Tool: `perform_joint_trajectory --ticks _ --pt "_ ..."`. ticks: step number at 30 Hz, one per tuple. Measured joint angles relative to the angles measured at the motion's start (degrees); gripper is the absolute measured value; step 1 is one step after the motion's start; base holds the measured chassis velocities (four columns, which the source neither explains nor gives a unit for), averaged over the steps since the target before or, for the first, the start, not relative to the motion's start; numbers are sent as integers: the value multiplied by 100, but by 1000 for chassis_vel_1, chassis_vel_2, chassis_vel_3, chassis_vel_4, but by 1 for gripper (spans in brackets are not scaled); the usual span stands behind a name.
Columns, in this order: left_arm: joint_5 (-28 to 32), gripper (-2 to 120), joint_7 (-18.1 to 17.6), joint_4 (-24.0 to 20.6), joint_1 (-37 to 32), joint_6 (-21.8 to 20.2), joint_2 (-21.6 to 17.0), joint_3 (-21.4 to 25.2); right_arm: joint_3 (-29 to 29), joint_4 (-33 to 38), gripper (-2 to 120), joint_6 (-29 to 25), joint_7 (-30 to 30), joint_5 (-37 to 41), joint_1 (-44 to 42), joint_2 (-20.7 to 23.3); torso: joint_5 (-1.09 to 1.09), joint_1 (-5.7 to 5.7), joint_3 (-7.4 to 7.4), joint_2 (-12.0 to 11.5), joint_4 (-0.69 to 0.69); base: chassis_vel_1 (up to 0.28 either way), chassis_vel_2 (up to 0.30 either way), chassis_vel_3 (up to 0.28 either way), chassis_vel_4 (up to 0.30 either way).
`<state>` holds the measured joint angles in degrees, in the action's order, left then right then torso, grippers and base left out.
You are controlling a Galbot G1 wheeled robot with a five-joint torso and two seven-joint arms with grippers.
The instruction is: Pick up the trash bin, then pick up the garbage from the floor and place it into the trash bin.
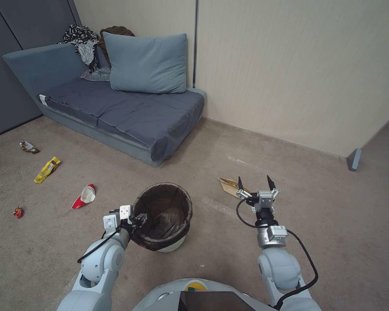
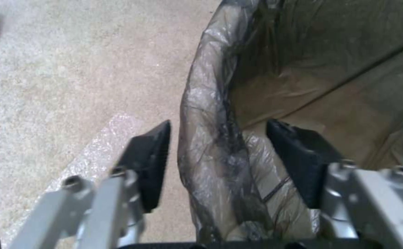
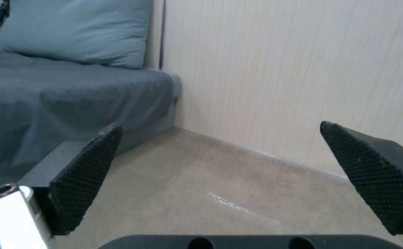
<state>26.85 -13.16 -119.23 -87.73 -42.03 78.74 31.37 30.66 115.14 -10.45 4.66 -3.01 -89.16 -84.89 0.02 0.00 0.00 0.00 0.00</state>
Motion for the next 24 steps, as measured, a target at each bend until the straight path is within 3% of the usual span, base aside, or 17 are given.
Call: perform_joint_trajectory --ticks 14,24 --pt "-105 4 59 99 15 6 30 13 -7 12 100 6 -29 20 22 19 1 0 -1 1 1 0 0 0 0" --pt "-188 5 100 224 36 10 83 14 19 77 100 65 -133 106 -1 14 1 -1 -2 2 0 0 0 0 0"
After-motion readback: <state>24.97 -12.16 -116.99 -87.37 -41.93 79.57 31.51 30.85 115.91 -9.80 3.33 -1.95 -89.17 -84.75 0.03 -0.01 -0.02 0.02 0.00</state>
